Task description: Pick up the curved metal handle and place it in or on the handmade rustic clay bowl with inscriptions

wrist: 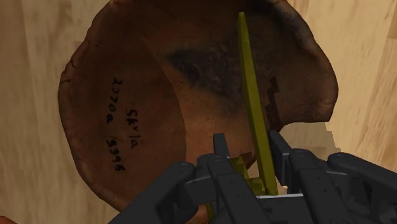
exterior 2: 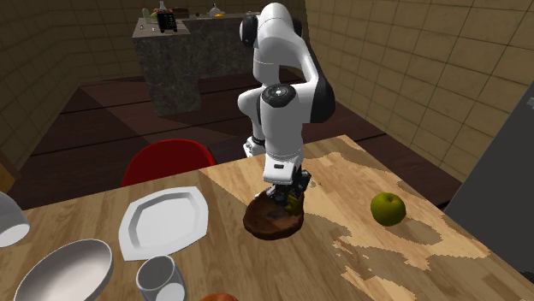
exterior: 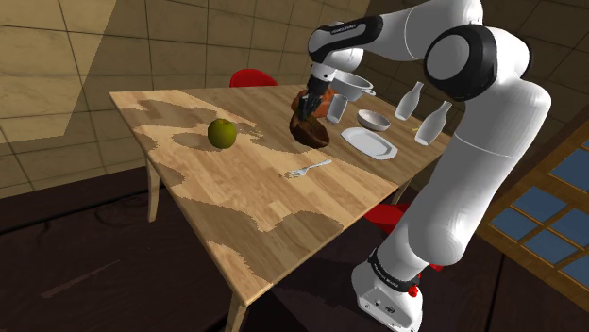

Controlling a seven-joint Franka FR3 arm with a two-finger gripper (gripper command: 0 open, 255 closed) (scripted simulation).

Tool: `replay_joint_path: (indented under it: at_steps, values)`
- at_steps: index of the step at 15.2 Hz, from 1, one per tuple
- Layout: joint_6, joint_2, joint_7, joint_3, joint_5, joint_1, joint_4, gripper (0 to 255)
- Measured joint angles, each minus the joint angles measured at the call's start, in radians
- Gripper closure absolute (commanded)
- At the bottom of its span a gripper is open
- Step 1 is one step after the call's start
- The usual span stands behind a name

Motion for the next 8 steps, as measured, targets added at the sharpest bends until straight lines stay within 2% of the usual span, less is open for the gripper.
replay_joint_path:
  at_steps: [6, 7, 8]
  values:
    - [0.011, 0.006, -0.004, 0.001, 0.004, -0.001, -0.006, 255]
    - [0.011, 0.006, -0.004, 0.001, 0.004, -0.001, -0.006, 0]
    - [0.011, 0.006, -0.004, 0.001, 0.004, -0.001, -0.006, 0]
